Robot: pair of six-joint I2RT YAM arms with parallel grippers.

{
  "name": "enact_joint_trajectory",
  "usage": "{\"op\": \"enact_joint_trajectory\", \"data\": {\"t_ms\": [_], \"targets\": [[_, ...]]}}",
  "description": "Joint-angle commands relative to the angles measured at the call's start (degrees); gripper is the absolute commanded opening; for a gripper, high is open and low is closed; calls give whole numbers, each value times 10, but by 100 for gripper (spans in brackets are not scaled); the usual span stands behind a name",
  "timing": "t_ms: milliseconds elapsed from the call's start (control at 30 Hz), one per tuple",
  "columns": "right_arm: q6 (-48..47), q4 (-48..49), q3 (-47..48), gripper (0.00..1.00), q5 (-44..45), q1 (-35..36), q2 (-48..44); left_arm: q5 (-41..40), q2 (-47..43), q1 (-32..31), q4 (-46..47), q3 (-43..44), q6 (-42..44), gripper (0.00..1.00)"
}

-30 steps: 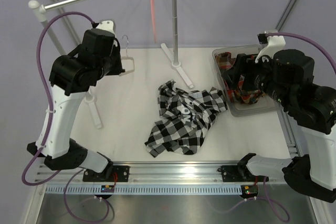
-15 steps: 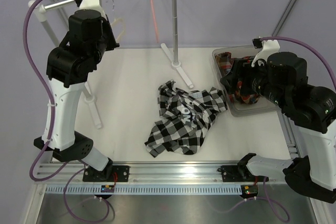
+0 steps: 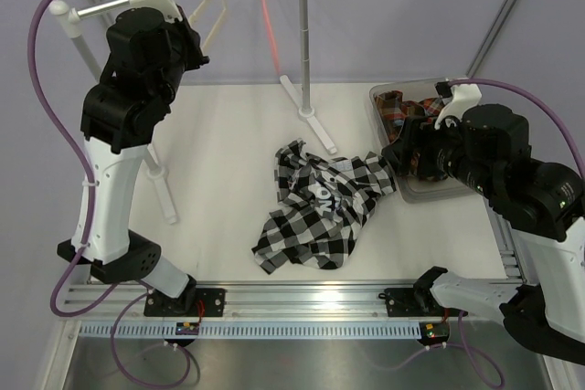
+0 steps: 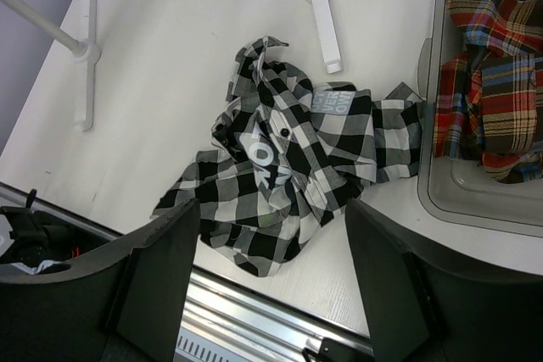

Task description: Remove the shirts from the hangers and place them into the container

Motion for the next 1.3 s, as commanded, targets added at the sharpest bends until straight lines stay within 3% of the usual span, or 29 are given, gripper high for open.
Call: {"op": "enact_joint_trajectory", "data": {"t_ms": [0,733,1000,1267], "targets": [[-15,36,-2,78,-4,-1,0,19,-41,4,70,-12,-1,0],[-26,58,-7,78,-15,-1,12,55,-125,-4,57,-93,-19,0],[-26,59,-19,78,-12,-1,8,69,-172,-8,91,-192,-36,0],[-26,62,-25,78,-13,-1,8,67,-194,-9,91,-215,-35,0]]}}
